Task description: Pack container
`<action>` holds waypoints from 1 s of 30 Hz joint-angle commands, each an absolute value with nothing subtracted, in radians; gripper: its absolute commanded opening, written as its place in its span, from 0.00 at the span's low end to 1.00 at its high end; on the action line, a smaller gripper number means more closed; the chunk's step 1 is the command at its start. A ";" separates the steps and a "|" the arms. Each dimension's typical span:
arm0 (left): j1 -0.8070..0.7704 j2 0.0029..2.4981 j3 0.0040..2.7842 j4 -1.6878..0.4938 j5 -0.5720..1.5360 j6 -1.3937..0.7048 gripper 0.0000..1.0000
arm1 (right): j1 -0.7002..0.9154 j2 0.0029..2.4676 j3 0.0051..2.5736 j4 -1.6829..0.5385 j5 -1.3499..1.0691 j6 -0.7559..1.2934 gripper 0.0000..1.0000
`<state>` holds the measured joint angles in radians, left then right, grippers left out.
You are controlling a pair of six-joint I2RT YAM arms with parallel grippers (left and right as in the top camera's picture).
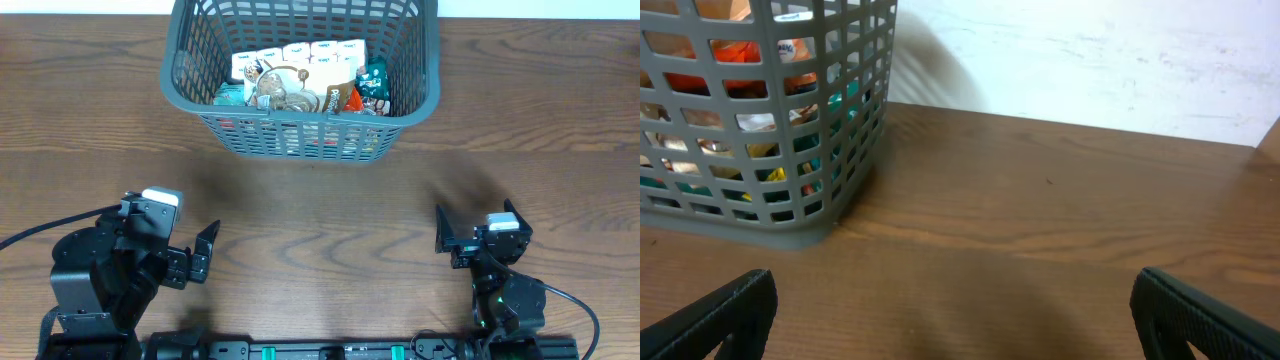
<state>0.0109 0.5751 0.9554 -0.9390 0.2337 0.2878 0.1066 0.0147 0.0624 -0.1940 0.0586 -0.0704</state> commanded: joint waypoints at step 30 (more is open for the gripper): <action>0.044 0.002 0.075 0.160 0.216 0.247 0.99 | 0.098 0.005 0.058 -0.194 0.048 -0.084 0.99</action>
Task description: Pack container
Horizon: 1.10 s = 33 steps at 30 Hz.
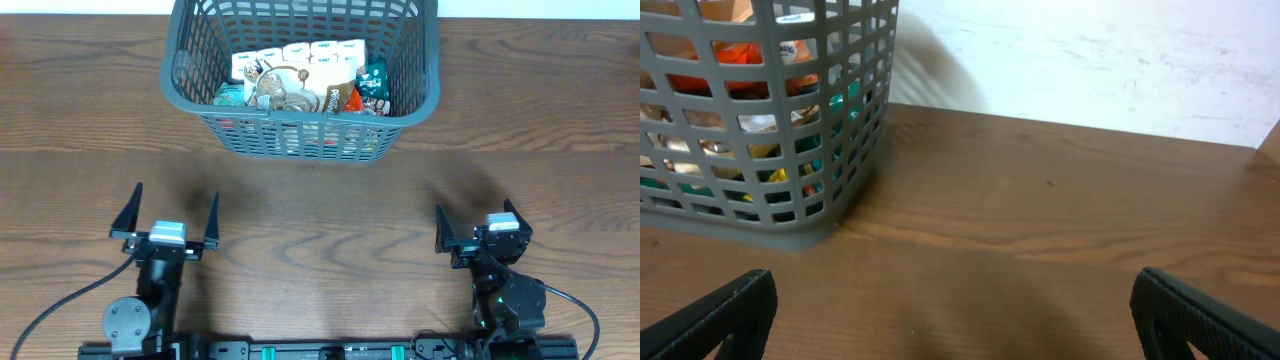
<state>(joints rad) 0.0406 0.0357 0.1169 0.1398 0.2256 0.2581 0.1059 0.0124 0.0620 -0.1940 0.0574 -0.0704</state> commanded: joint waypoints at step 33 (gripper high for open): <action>-0.013 0.002 0.004 -0.070 0.051 0.073 0.99 | 0.098 0.005 0.058 -0.194 0.049 -0.083 0.99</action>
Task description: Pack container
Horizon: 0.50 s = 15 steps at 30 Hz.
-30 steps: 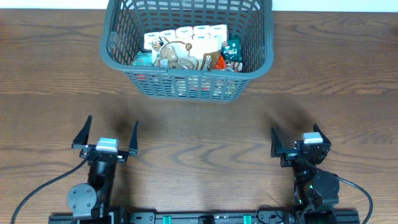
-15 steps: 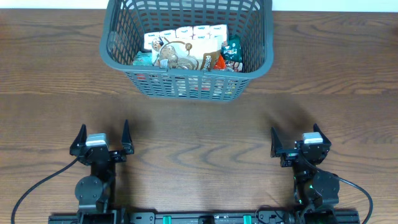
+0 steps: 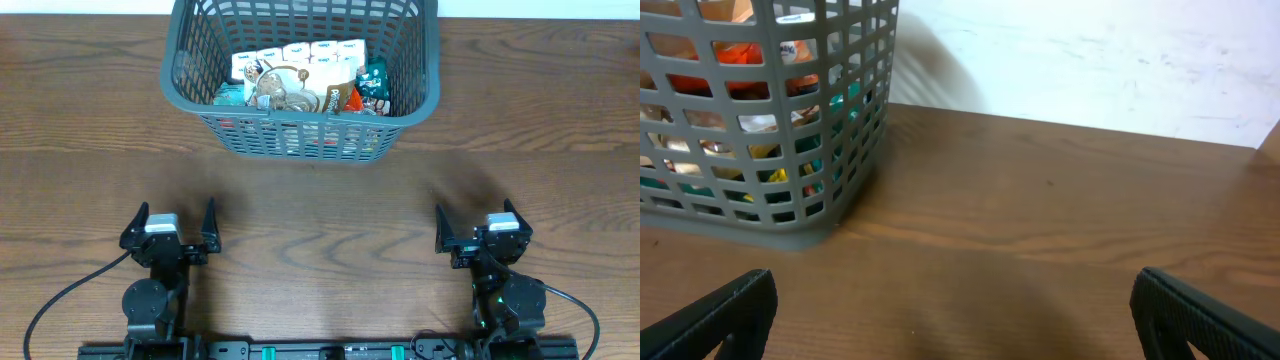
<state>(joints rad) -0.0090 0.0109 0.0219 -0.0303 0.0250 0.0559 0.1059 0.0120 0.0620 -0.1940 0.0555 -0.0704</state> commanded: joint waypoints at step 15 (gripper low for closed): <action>-0.013 0.003 0.004 -0.067 0.078 0.111 0.99 | 0.098 0.006 0.058 -0.194 0.049 -0.084 0.99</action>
<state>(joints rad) -0.0090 0.0109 0.0219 -0.0326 0.0612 0.0952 0.1059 0.0120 0.0620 -0.1940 0.0555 -0.0704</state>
